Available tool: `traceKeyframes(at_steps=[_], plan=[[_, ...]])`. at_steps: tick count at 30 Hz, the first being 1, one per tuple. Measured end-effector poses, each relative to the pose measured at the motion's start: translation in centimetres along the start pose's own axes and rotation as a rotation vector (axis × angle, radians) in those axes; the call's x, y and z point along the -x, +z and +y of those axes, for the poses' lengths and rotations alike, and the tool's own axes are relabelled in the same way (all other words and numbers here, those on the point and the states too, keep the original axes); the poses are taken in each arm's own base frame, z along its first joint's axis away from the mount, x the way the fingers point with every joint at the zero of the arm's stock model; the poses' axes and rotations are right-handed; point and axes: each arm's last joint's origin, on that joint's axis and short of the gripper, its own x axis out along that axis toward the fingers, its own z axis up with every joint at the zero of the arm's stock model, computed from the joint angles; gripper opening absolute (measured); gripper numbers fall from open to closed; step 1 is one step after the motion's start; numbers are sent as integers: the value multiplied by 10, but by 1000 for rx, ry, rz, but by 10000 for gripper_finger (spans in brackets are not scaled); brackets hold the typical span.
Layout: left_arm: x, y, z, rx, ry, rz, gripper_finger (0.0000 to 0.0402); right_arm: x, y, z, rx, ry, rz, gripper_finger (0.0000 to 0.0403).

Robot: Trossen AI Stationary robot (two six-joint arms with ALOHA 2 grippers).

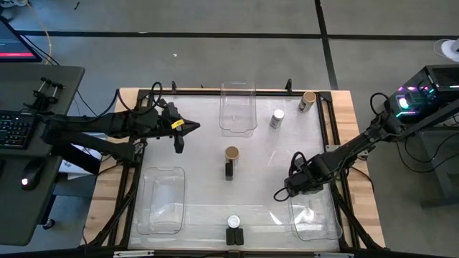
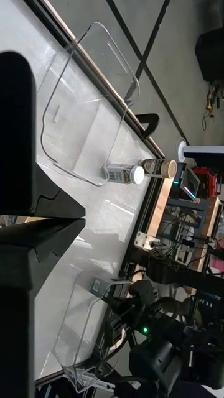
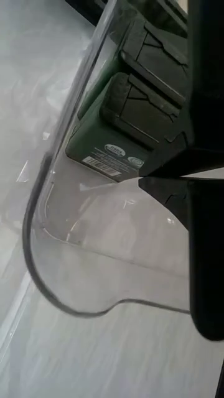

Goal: Sort spices by type
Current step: Adjust the black spice cans in the right transparent bin

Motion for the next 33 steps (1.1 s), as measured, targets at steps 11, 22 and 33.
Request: traceKeyframes(at_steps=[11,22,33], plan=[[0,-1,0,15,0,8,0,-2,-1,0,23,-27,28,0],[0,-1,0,15,0,7,0,-2,-1,-2,42,-51,59,0],[0,-1,0,14,0,7,0,-2,1,4,38,14,-7,0]])
